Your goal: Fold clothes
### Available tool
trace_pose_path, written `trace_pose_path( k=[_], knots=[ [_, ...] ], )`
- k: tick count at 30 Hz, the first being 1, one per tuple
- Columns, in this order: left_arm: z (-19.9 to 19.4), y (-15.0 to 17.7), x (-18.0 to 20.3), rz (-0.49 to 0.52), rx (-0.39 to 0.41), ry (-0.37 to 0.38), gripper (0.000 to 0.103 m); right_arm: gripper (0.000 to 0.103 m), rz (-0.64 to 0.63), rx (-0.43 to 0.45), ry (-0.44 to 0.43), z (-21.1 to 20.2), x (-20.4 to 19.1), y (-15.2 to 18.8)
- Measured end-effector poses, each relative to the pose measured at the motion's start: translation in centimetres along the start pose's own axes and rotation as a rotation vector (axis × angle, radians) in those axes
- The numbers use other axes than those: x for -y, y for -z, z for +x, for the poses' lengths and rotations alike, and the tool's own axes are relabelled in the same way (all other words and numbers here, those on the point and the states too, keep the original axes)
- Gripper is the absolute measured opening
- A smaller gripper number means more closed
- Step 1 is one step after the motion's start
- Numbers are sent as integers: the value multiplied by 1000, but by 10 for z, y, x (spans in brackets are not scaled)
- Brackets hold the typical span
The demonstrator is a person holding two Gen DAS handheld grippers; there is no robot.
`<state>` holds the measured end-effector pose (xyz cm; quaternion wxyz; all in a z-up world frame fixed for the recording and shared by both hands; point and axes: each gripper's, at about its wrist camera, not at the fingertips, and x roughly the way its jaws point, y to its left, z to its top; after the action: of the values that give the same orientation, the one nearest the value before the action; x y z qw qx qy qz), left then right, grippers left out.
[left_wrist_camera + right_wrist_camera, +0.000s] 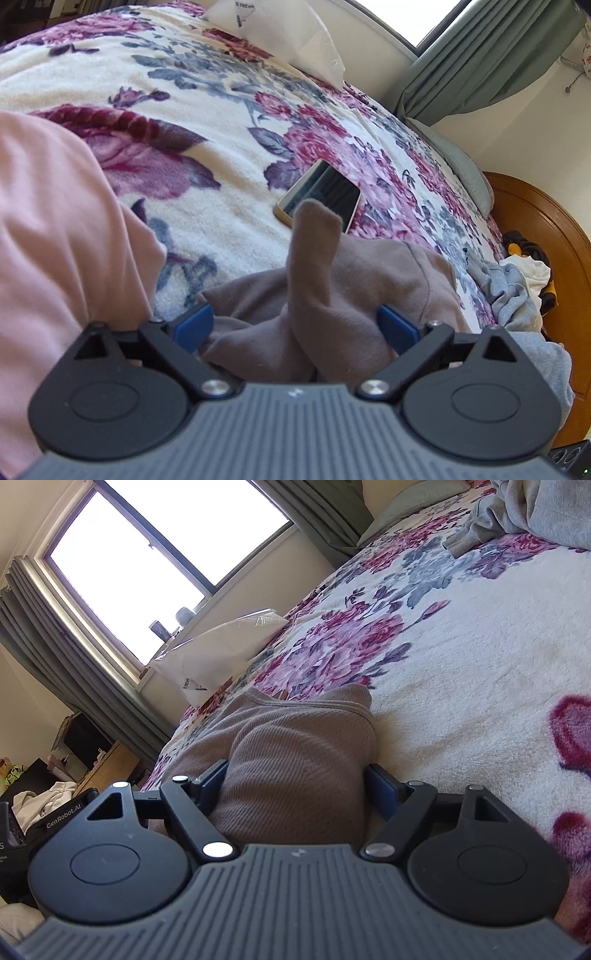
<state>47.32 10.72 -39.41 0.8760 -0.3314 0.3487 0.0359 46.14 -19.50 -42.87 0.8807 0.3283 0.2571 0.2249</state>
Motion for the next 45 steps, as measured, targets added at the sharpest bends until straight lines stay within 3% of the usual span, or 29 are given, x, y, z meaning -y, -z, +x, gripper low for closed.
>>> trace_pose_path(
  k=[5,7,10,12,20,24,25,30,33,38,40,45],
  knots=[
    [-1,3,-5,-96,-13,34,97,70,6,10,-41,-2,2,2],
    [-3,8,-9,-151,0,57,73,67,3,15,-52,-3,2,2],
    [-8,16,-9,-173,34,81,44,64,-14,21,-58,-4,-1,3],
    [-14,16,-4,-156,56,82,34,62,-31,25,-60,-6,-5,4],
    [-37,-3,3,-157,89,166,18,54,-94,86,-62,-25,-36,-11],
    [-78,-18,7,-154,157,225,15,53,-133,112,-128,-36,-66,-25],
    [-91,-21,8,-148,180,242,10,53,-138,117,-148,-39,-75,-28],
    [-175,-32,13,-59,352,252,10,52,-154,86,-286,-44,-125,-28],
    [-211,-37,-3,-60,391,214,10,50,-169,55,-343,-40,-161,-15],
    [-218,-37,-48,-109,275,180,15,47,-234,39,-344,-39,-205,-8],
    [-210,-34,-59,-143,233,185,28,45,-254,30,-323,-42,-213,-17],
    [-205,-26,-68,-190,239,216,42,31,-277,22,-259,-50,-237,-40]
  ],
)
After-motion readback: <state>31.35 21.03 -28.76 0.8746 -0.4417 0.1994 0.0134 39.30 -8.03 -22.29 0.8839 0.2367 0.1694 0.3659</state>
